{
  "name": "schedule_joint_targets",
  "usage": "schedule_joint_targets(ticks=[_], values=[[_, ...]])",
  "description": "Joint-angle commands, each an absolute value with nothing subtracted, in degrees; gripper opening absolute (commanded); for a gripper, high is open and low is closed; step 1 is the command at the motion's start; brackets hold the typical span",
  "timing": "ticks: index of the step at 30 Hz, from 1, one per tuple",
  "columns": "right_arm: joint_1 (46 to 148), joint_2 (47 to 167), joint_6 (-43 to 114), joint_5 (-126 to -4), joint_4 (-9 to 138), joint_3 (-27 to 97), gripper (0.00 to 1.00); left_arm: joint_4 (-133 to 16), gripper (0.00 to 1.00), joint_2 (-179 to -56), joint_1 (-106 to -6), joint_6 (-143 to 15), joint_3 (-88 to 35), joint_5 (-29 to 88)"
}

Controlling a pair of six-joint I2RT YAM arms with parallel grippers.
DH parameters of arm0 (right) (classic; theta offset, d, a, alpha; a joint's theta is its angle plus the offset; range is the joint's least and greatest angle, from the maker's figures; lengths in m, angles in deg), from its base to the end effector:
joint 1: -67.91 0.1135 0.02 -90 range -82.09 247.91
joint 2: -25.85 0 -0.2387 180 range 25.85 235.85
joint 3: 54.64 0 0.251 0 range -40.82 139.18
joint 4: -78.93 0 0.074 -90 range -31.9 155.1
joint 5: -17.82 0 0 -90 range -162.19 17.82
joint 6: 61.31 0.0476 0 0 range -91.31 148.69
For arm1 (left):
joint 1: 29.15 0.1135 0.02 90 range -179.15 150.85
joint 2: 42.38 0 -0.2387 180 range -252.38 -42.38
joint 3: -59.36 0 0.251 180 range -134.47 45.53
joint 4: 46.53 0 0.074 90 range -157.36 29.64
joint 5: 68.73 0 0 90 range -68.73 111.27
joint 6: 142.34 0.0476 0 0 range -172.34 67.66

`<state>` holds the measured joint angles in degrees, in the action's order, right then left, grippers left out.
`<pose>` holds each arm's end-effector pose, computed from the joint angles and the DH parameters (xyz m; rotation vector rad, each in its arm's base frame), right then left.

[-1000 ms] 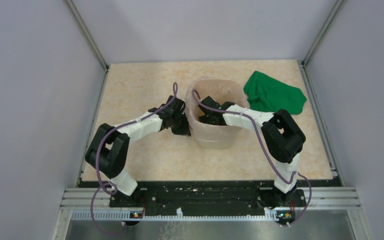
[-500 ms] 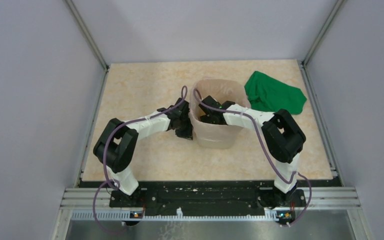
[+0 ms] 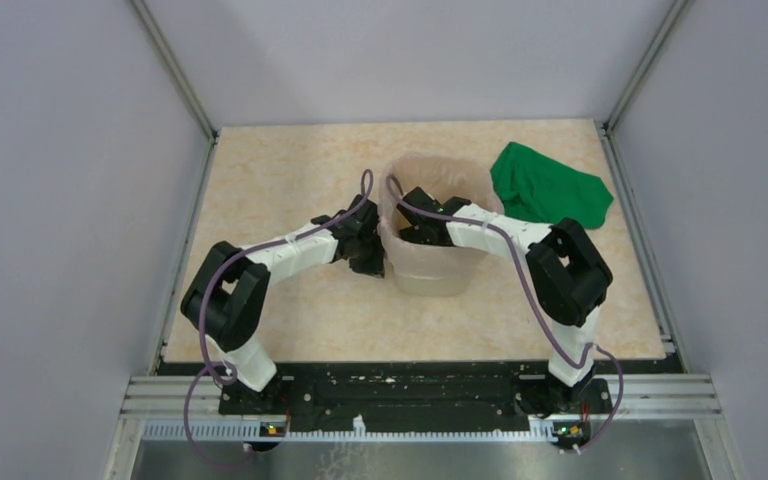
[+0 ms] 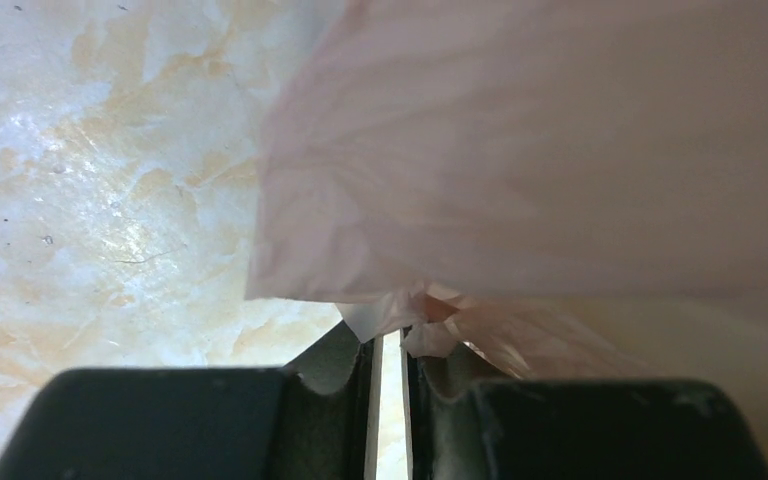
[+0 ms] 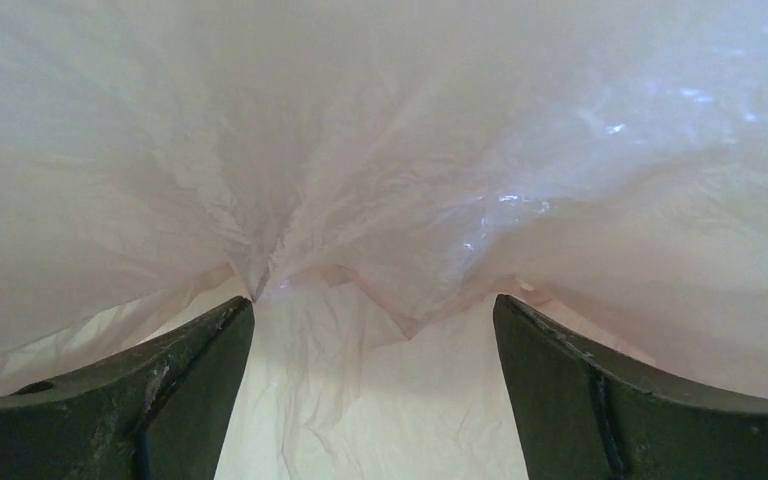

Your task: Put the trash bags into the trash bin

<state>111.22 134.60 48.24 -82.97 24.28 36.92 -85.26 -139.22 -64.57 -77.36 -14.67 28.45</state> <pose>0.2784 0.2502 0.1506 -0.5301 2.7235 0.0076 0.2716 -0.2005 0.1466 0.2908 2.7164 -0.4967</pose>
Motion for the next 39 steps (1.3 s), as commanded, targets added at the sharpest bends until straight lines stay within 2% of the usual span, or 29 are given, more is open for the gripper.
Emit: schedule_joint_targets(ticks=[1, 22, 39], values=[[111.04, 131.09, 48.11, -82.86, 22.44, 40.98, 0.89, -84.51, 0.18, -136.7, -65.1, -77.13, -14.15, 27.68], [111.05, 126.32, 49.2, -82.96, 18.92, 42.32, 0.79, -85.04, 0.18, -137.0, -65.06, -77.21, -13.86, 26.76], [111.13, 118.28, 49.78, -84.41, 13.24, 49.62, 0.78, -85.23, 0.18, -137.49, -65.05, -77.3, -14.67, 26.98]])
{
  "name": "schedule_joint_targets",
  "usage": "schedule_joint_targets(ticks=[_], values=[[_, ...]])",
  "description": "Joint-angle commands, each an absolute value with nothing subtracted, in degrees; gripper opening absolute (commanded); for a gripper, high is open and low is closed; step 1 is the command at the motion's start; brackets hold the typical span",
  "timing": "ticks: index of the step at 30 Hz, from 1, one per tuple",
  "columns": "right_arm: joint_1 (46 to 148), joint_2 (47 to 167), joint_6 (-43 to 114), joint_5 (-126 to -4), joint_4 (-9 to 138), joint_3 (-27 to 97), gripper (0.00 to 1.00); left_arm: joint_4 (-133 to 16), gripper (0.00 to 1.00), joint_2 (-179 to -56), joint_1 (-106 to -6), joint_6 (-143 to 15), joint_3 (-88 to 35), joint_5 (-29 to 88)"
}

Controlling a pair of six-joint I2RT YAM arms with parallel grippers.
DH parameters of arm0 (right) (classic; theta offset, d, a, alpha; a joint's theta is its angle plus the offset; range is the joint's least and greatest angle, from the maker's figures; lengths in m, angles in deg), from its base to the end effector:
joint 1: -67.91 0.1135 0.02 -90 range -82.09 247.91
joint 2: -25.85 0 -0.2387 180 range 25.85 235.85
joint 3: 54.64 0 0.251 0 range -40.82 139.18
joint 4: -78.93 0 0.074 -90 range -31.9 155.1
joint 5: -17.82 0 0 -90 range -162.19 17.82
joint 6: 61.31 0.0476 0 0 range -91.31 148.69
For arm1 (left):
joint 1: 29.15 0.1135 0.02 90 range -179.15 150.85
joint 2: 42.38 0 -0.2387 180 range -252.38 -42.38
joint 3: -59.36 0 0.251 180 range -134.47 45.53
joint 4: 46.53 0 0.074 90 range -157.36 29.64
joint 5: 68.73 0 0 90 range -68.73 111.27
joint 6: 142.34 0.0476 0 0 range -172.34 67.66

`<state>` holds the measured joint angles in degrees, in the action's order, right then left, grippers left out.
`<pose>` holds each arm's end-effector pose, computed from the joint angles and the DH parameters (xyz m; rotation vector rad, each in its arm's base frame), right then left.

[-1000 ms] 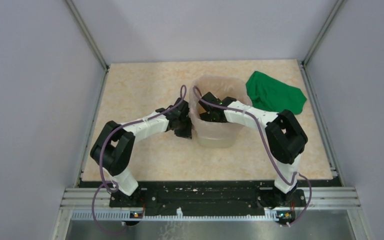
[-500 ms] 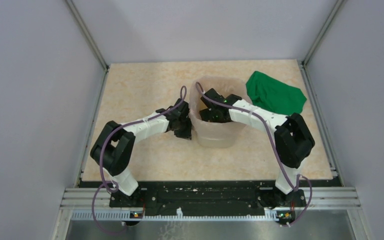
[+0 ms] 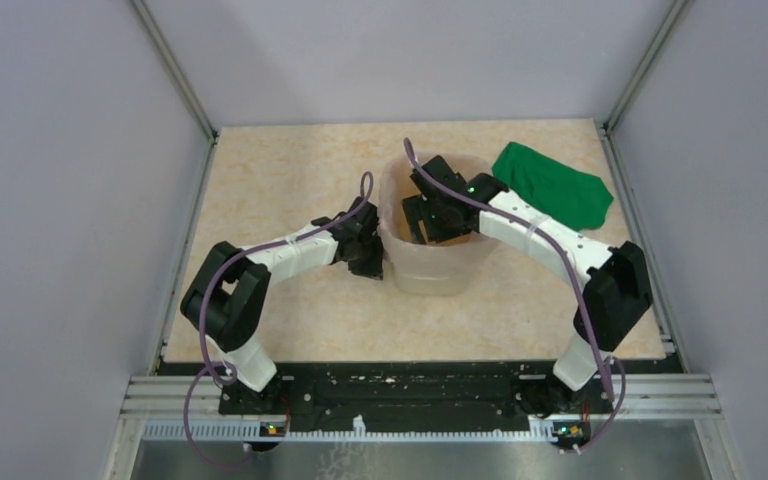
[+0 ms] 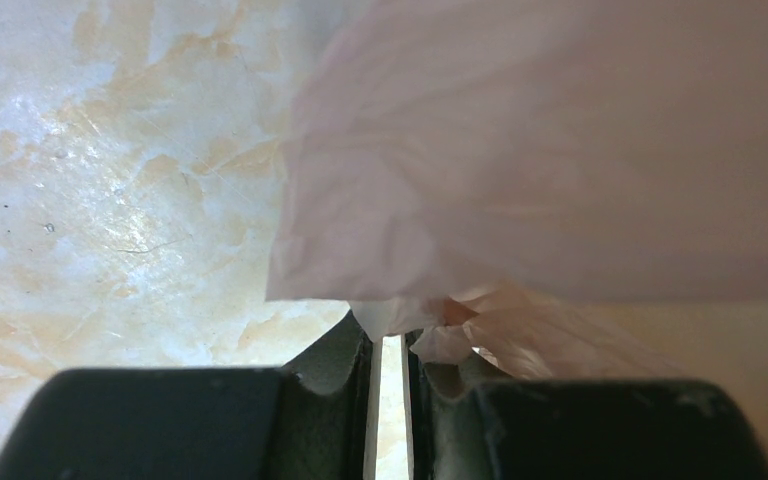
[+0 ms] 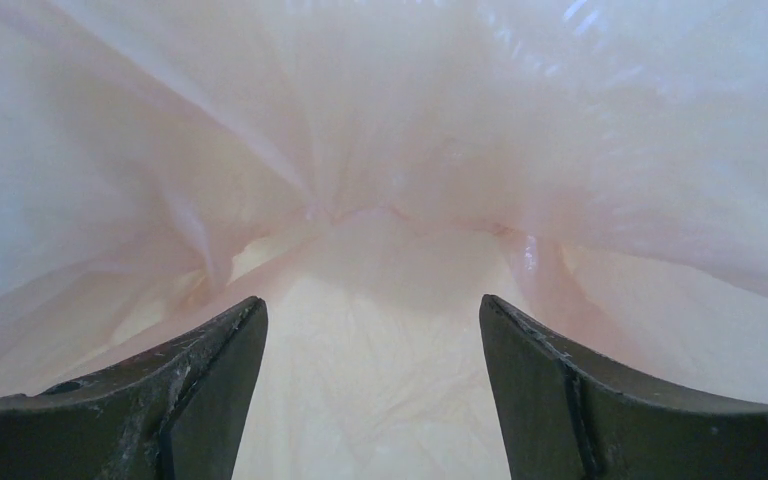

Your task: Put the trash bags into the trash bin

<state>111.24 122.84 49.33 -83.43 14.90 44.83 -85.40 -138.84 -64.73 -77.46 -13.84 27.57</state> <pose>0.2663 0.2384 0.2552 -0.4506 2.5778 0.1327 0.2687 -0.1987 0.1443 0.2868 2.7228 -0.4732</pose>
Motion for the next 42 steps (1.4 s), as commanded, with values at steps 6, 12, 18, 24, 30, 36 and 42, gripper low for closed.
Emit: schedule_joint_targets(ticks=[6, 12, 18, 24, 30, 36, 42], values=[[112.3, 115.31, 50.03, -87.85, 9.87, 55.8, 0.81, -85.32, 0.18, -137.37, -65.07, -77.21, -14.67, 26.89], [112.64, 110.98, 50.31, -92.58, 7.46, 60.27, 0.84, -85.4, 0.18, -137.21, -65.03, -77.07, -14.76, 26.94], [112.65, 106.55, 49.96, -99.73, 5.66, 62.78, 0.86, -85.49, 0.18, -137.41, -65.07, -77.04, -14.76, 26.96], [108.3, 106.05, 48.08, -102.56, 5.22, 60.56, 0.95, -85.52, 0.18, -137.14, -65.06, -76.95, -14.76, 26.95], [99.61, 105.81, 47.72, -89.63, 11.68, 53.83, 0.99, -85.82, 0.18, -136.93, -65.07, -76.77, -14.6, 26.57], [98.82, 109.22, 49.15, -88.44, 13.65, 51.36, 0.94, -85.78, 0.18, -136.9, -65.06, -76.86, -14.67, 26.71], [98.8, 110.04, 49.91, -91.72, 14.62, 47.44, 0.75, -85.85, 0.18, -136.94, -65.02, -76.86, -14.67, 26.58]])
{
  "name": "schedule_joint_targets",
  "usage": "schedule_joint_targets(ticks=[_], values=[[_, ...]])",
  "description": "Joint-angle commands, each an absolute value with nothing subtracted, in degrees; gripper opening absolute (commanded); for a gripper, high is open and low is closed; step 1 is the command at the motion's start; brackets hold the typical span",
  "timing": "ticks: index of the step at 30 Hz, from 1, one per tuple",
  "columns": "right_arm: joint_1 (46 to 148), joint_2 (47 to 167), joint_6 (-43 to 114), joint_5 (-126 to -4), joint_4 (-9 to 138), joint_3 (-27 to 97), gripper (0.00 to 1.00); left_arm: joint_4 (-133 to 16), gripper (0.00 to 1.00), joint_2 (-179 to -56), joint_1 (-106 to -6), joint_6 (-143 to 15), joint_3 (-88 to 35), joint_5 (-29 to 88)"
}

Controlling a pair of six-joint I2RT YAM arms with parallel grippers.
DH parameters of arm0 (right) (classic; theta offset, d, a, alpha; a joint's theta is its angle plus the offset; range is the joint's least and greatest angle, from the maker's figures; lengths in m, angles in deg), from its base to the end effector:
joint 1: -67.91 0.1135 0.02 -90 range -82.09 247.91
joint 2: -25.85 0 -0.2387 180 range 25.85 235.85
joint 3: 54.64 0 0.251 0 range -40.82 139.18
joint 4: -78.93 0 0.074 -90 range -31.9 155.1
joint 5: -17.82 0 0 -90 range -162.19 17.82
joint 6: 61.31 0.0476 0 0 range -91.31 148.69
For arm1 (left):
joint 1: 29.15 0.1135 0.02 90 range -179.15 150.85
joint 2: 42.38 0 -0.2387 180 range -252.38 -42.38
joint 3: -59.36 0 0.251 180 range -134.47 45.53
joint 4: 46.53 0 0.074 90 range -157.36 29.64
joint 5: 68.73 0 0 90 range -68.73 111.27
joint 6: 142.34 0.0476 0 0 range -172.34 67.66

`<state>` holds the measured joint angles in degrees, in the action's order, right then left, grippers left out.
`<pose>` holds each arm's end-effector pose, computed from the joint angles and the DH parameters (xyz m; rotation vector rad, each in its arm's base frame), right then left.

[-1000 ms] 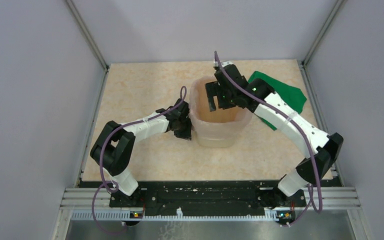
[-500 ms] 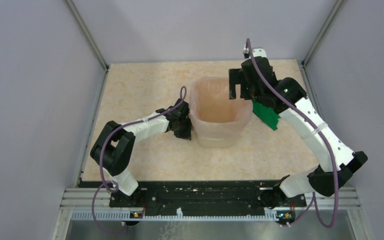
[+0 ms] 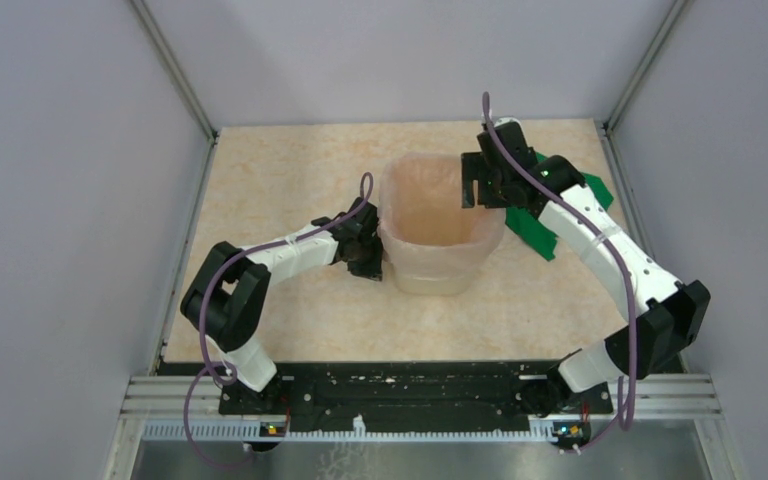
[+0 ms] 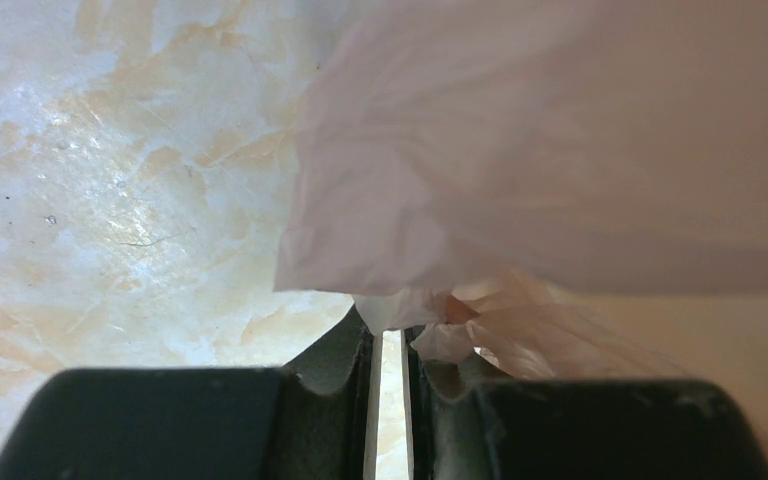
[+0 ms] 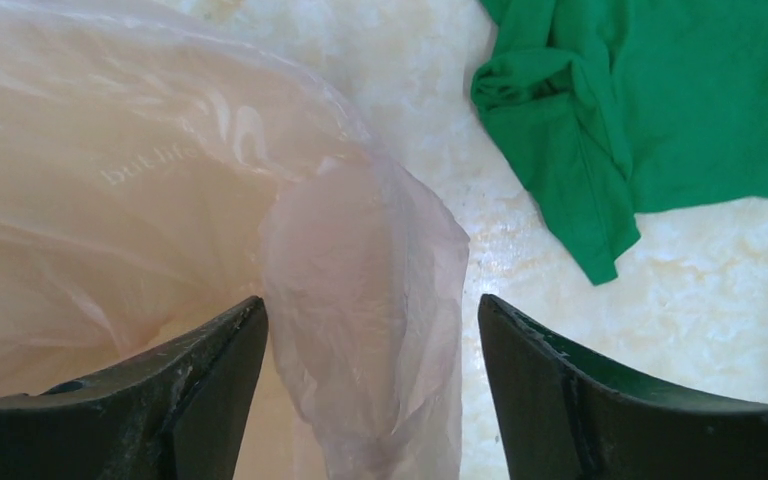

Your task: Put the trash bags into the trash bin

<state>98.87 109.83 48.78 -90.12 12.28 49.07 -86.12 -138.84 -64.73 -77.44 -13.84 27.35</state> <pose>0.2757 0.1483 0.3485 -0.0763 2.3387 0.0646 0.2678 -0.1977 0.1436 0.2861 2.7339 -0.4612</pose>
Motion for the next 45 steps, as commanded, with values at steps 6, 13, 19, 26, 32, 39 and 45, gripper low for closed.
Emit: schedule_joint_targets(ticks=[6, 13, 19, 26, 32, 39, 45], values=[[98.83, 110.43, 50.65, -93.02, 15.37, 45.58, 0.25, -85.54, 0.18, -137.12, -65.02, -77.08, -14.47, 26.78], [98.81, 110.94, 50.67, -92.93, 15.1, 46.42, 0.24, -85.5, 0.18, -136.81, -65.06, -77.21, -14.15, 26.71], [98.83, 108.25, 50.48, -88.88, 16.01, 46.64, 0.79, -85.33, 0.18, -137.1, -65.02, -77.21, -13.49, 25.97], [98.85, 104.21, 51.45, -82.9, 18.24, 45.31, 0.93, -84.9, 0.18, -137.9, -65.07, -77.48, -13.33, 26.06], [98.78, 102.09, 54.13, -81.39, 21.23, 41.12, 0.97, -84.93, 0.18, -138.08, -65.04, -77.54, -13.35, 26.06], [98.75, 98.75, 59.75, -76.8, 28.51, 33.42, 0.99, -84.7, 0.18, -138.02, -65.05, -77.89, -13.29, 26.43], [98.72, 97.46, 60.8, -74.69, 32.36, 32.62, 0.99, -84.6, 0.18, -137.66, -65.09, -78.0, -13.27, 26.61]])
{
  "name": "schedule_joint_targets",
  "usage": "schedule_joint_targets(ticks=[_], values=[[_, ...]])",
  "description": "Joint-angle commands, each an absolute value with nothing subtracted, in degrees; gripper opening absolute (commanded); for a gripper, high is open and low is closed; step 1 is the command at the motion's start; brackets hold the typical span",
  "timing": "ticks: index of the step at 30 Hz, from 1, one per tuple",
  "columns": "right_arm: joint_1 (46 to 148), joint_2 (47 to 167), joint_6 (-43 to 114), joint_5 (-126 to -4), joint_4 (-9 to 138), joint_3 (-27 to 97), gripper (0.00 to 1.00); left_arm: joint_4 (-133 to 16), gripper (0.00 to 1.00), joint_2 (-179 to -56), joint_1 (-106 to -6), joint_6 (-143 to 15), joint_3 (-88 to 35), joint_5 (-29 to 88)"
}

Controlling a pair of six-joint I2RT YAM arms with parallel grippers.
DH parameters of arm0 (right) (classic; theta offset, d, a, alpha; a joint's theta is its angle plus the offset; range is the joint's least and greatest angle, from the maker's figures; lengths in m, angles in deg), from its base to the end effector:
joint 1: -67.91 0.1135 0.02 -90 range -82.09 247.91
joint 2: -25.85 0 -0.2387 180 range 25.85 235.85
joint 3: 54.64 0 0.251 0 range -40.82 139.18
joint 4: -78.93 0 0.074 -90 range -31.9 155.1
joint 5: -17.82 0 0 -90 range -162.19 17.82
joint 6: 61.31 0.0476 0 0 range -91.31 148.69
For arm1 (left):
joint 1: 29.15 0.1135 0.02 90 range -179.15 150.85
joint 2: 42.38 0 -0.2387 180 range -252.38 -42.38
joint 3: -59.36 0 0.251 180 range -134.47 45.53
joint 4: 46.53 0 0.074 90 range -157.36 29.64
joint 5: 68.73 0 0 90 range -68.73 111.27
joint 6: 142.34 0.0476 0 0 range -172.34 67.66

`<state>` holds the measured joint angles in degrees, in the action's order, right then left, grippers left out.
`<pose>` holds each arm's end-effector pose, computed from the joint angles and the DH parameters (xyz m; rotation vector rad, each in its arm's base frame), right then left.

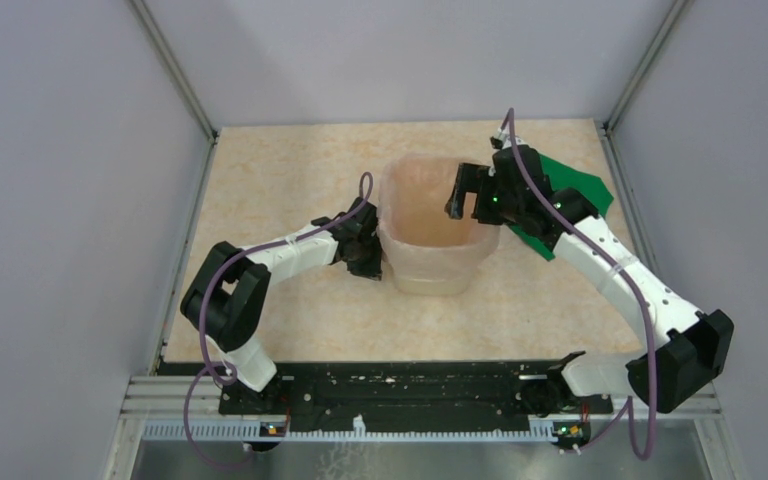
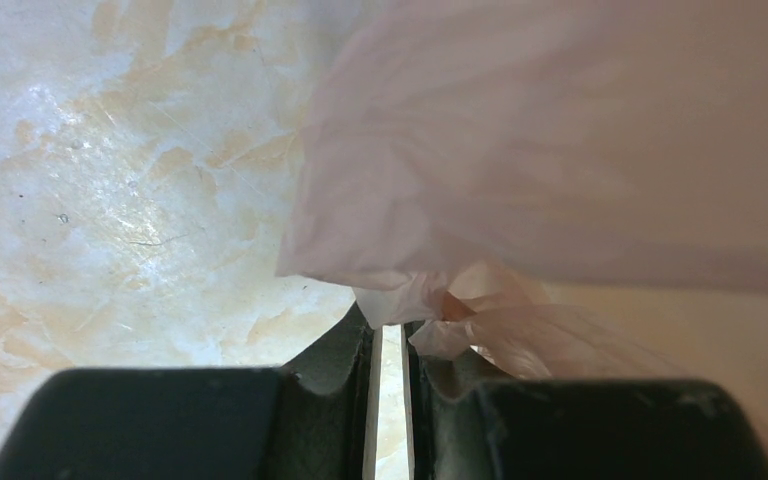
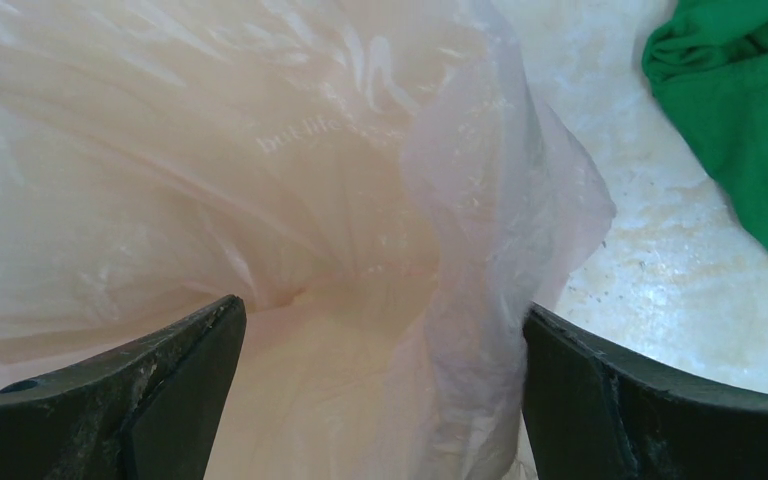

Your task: Put the trash bags into the trash bin

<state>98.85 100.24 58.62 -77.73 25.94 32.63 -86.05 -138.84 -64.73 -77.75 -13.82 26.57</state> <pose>0.2539 0.1468 0.3211 0.0317 2.3071 0.4471 0.2682 -0.1973 0.1435 0.2738 2.7307 -0.4463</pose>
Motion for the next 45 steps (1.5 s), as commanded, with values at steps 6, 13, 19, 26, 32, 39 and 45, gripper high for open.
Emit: schedule_joint_targets(ticks=[6, 13, 19, 26, 32, 39, 45], values=[[98.71, 97.88, 60.01, -78.36, 28.23, 35.03, 0.99, -84.76, 0.2, -136.94, -65.03, -78.09, -12.75, 26.56], [98.76, 96.57, 58.12, -83.56, 23.13, 36.62, 0.99, -86.61, 0.32, -135.18, -64.94, -78.27, -14.22, 24.56], [98.76, 95.38, 57.49, -83.25, 21.87, 37.38, 0.99, -88.25, 0.42, -133.77, -64.53, -78.53, -15.45, 23.55], [98.72, 94.95, 56.51, -83.17, 20.58, 39.55, 0.99, -89.57, 0.49, -131.83, -63.57, -78.32, -13.95, 20.87], [98.74, 95.17, 55.83, -83.12, 20.44, 40.13, 0.99, -89.75, 0.51, -131.16, -63.26, -77.98, -11.8, 19.13], [98.79, 95.44, 55.11, -83.52, 20.4, 40.09, 0.99, -89.22, 0.57, -129.81, -63.34, -77.9, -10.77, 20.51], [98.75, 95.53, 54.62, -83.78, 20.32, 40.13, 0.99, -89.36, 0.59, -128.74, -63.21, -78.26, -10.03, 22.63]])
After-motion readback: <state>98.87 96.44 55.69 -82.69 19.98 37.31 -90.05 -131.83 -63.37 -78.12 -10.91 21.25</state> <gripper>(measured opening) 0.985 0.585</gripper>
